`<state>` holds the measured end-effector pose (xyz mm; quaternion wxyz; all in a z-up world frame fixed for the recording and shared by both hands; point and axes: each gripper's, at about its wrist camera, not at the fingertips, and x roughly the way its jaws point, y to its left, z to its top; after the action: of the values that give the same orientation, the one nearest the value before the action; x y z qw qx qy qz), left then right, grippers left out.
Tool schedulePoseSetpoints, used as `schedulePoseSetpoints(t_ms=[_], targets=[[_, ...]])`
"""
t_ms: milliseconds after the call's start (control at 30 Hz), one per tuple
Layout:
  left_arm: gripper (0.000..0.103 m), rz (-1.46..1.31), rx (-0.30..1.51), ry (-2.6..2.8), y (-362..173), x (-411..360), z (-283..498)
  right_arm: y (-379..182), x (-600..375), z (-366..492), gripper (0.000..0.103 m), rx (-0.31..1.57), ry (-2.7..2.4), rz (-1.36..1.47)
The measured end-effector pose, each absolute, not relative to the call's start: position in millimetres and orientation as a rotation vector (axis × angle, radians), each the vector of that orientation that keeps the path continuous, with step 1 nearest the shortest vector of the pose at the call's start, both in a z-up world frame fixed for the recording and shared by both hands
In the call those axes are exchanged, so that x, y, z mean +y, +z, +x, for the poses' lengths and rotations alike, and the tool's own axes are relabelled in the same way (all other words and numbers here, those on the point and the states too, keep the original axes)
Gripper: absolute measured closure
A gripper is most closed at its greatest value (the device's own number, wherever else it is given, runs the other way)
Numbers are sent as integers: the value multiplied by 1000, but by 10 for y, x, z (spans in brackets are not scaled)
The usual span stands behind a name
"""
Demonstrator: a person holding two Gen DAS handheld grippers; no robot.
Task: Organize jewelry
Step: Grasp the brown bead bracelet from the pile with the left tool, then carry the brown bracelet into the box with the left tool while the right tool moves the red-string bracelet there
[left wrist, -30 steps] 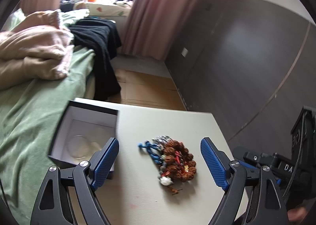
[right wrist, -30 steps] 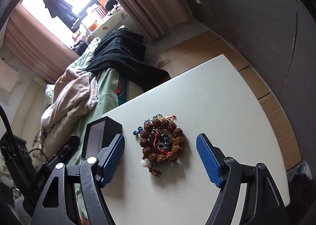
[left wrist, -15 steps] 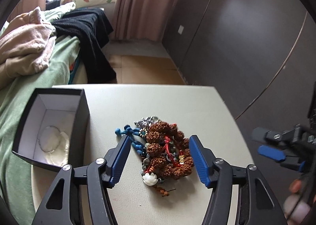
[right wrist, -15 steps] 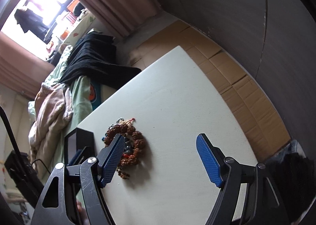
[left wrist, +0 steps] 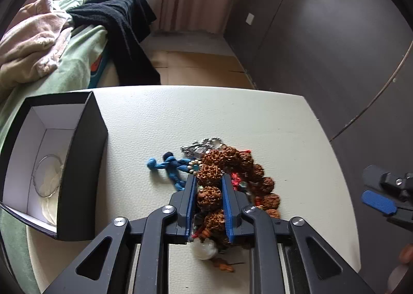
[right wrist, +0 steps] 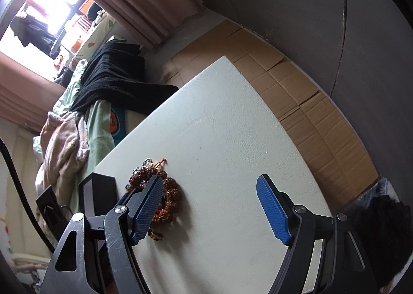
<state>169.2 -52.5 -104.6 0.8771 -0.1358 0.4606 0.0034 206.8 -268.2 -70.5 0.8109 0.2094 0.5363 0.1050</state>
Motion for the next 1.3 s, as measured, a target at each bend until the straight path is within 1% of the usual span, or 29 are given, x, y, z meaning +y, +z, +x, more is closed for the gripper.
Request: schedulePoseSetpoints(t_ms=[400,633,933,1000,1033,1067,1167,1233,1300], targets=[[83,-359,808,-102,-567,-370,1354,-745,-2572,2003,28,1164,247,414],[83,-392,823,-90,-563,-172,1336,-762,-2441,1955,28,1174,268,381],[83,-445,747,-44,-391,182,1172,-809,-2233,1948,29,1182,336,377],[83,-452,744,-40,-387,231,1168,-837,-2155,1964,37,1189,369,385],[83,-457,741,-38,-384,256,1168,-866,-2101,1974,45,1199,388,387],[83,-460,739,-36,-379,274,1168,-899,-2039,1983,50,1209,402,385],[83,-470,732,-31,-370,334,1180,-986,-1867,2008,74,1236,446,375],[83,-480,731,-29,-370,381,1194,-1031,-1772,2020,78,1252,471,373],[83,-488,733,-28,-371,425,1208,-1056,-1670,2023,79,1260,485,357]])
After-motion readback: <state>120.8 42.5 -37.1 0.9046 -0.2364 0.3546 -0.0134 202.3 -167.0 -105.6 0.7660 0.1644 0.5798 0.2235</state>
